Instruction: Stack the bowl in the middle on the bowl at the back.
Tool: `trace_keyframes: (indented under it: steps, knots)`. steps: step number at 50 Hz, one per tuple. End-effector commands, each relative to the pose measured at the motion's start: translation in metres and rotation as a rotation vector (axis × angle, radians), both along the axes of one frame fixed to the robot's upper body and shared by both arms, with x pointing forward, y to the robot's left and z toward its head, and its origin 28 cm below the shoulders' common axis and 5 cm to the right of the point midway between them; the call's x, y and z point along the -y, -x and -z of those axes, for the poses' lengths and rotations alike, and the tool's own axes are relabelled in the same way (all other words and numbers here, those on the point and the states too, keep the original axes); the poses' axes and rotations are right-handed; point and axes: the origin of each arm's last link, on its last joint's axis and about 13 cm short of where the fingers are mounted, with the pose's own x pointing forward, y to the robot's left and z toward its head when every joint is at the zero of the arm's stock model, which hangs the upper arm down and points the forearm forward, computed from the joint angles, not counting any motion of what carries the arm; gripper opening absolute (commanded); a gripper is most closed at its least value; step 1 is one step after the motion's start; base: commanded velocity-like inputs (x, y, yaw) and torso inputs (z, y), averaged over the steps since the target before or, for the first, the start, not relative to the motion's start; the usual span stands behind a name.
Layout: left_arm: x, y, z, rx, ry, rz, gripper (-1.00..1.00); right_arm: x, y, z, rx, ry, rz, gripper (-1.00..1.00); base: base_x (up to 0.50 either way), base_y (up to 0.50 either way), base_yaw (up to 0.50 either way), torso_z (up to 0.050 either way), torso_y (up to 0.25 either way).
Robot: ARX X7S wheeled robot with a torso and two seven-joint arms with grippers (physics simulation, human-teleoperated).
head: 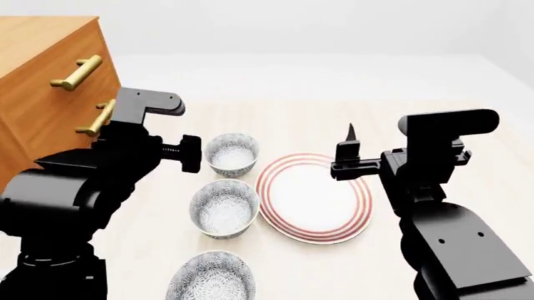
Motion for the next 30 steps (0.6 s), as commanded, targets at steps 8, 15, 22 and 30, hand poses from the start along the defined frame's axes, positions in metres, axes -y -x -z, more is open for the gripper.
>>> trace_keyframes:
  steps: [8,15,22,30]
  knots:
    - [0.0086,-0.0071,0.0013,-0.182,0.033,-0.035,1.00,0.0014,-0.0003,0.0029,-0.038,-0.018,0.018,1.00,0.00,0.00,0.00,0.000,0.000]
    - [0.0094,-0.0108,0.0047,-0.178,0.052,-0.070,1.00,0.0011,0.0000,0.0057,-0.045,-0.022,0.017,1.00,0.00,0.00,0.00,0.000,0.000]
    - [0.0095,-0.0084,0.0064,-0.189,0.003,-0.031,1.00,0.0009,0.0003,0.0077,-0.053,-0.026,0.017,1.00,0.00,0.00,0.00,0.000,0.000]
    - [0.0116,-0.0056,0.0070,-0.228,0.005,-0.015,1.00,0.0009,0.0007,0.0082,-0.059,-0.030,0.017,1.00,0.00,0.00,0.00,0.000,0.000]
